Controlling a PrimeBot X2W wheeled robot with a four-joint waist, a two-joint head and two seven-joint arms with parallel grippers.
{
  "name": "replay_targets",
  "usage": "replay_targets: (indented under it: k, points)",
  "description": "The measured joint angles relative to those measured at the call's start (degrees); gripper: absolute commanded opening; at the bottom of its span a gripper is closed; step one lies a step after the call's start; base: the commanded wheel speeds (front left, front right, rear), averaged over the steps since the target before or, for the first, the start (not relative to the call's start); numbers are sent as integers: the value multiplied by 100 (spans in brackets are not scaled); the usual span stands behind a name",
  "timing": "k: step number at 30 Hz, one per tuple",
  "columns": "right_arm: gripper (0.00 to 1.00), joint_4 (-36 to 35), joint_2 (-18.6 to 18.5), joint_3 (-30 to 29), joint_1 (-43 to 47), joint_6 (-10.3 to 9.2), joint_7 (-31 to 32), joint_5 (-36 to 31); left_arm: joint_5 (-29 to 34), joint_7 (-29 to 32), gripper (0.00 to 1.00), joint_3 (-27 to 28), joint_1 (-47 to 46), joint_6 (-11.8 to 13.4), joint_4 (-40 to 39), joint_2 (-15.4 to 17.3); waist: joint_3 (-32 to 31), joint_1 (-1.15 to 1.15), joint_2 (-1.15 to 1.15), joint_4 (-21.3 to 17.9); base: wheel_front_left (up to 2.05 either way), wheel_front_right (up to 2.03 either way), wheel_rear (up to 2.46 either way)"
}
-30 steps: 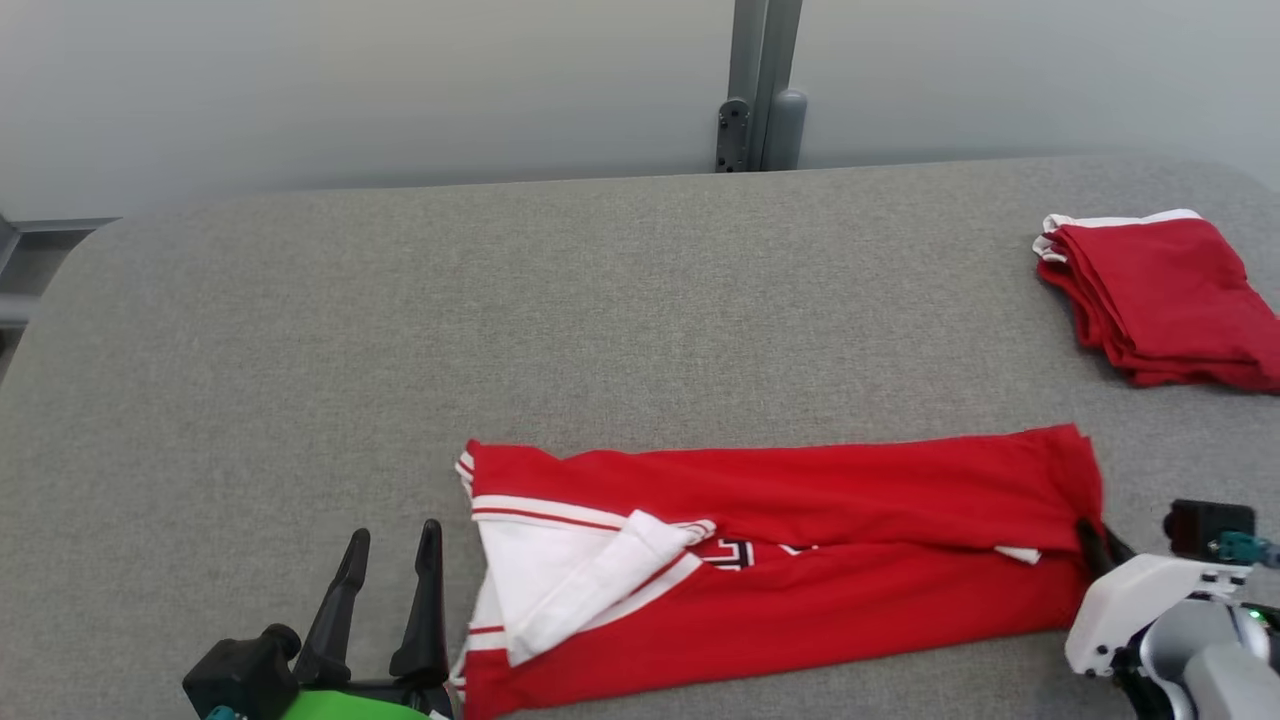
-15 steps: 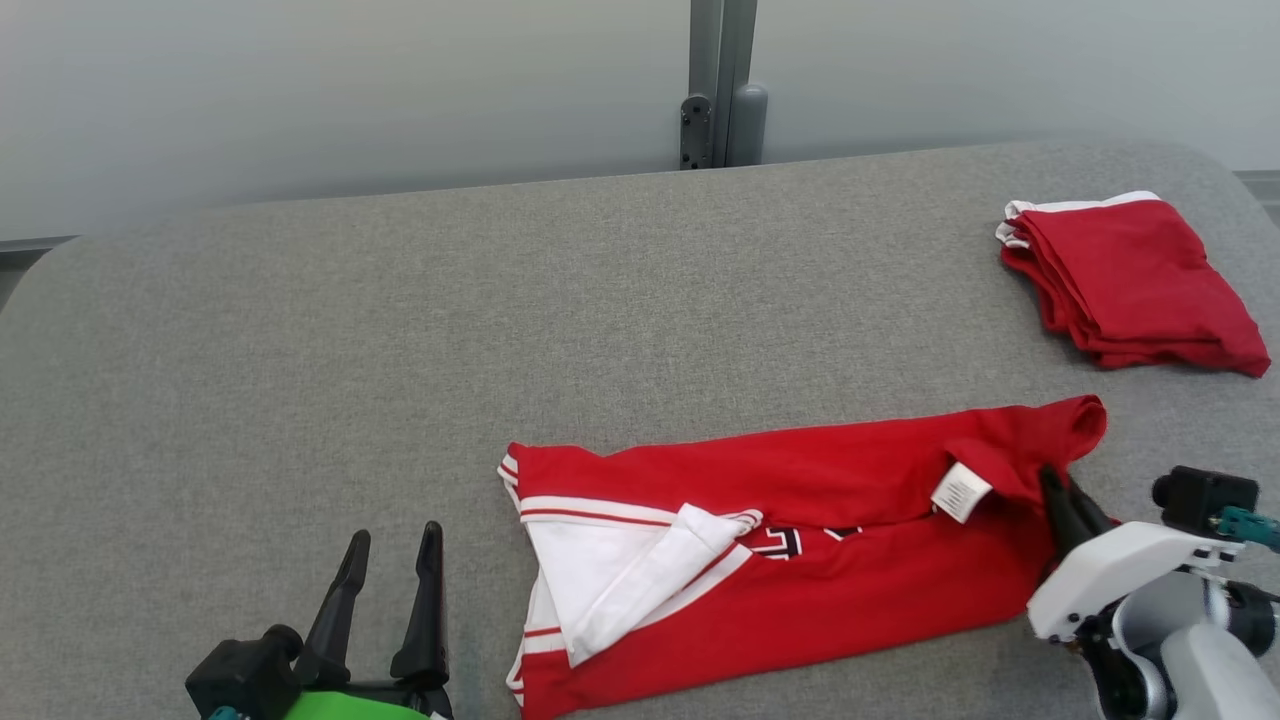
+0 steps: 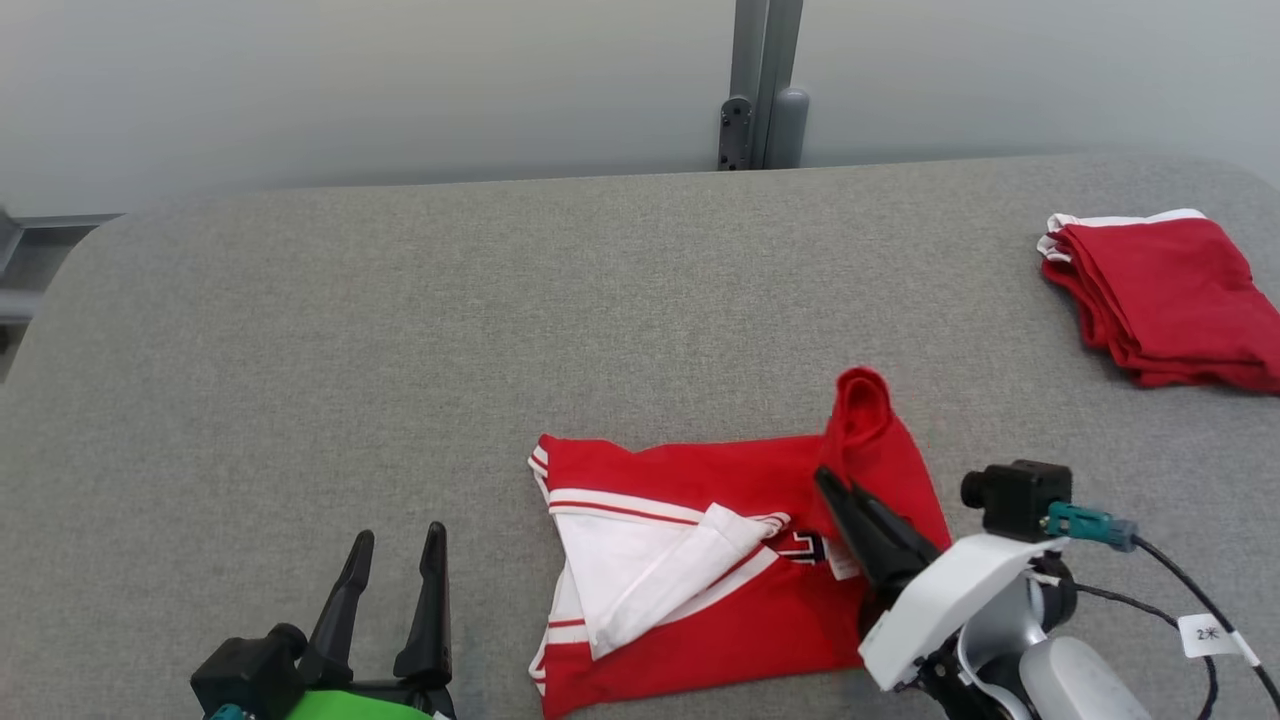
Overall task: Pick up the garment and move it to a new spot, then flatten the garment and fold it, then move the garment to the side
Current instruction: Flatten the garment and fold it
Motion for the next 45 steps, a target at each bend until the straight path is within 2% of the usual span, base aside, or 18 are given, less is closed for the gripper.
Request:
replay_targets:
  k: [7, 16, 27, 29, 30, 35, 40, 45]
  points:
    - [0, 47, 164, 812, -246, 0, 210, 144, 0, 1, 100, -15, -70, -15, 20, -20, 39, 0, 0, 145, 0, 0, 0]
    - [0, 1070, 444, 1602, -962, 0, 45, 432, 16, 1, 100, -73, -194, -77, 143, -109, 131, 0, 0, 342, 0, 0, 0]
    - [0, 2084, 475, 2414, -1629, 0, -421, 1096, 86, -1, 100, -86, -313, -201, 360, -264, 186, 0, 0, 603, 0, 0, 0]
    - [93, 2280, 478, 2624, -1766, 0, -619, 1330, 99, -1, 100, -85, -326, -224, 397, -289, 162, 0, 0, 649, 0, 0, 0]
    - [100, 2324, 475, 2688, -1806, 0, -693, 1408, 101, -1, 100, -85, -326, -225, 407, -293, 150, 0, 0, 662, 0, 0, 0]
    - [100, 2438, 480, 2853, -1990, 0, -1069, 1703, 112, -1, 100, -46, -324, -244, 424, -300, 89, 0, 0, 696, 0, 0, 0]
    - [100, 2518, 487, 2679, -2126, 0, -1544, 1761, 127, -1, 100, -5, -308, -248, 410, -298, 47, 0, 0, 657, 0, 0, 0]
    - [100, 2819, 439, 2161, -2277, 0, -1989, 890, 146, -1, 100, 2, -249, -246, 378, -290, 14, 0, 0, 552, 0, 0, 0]
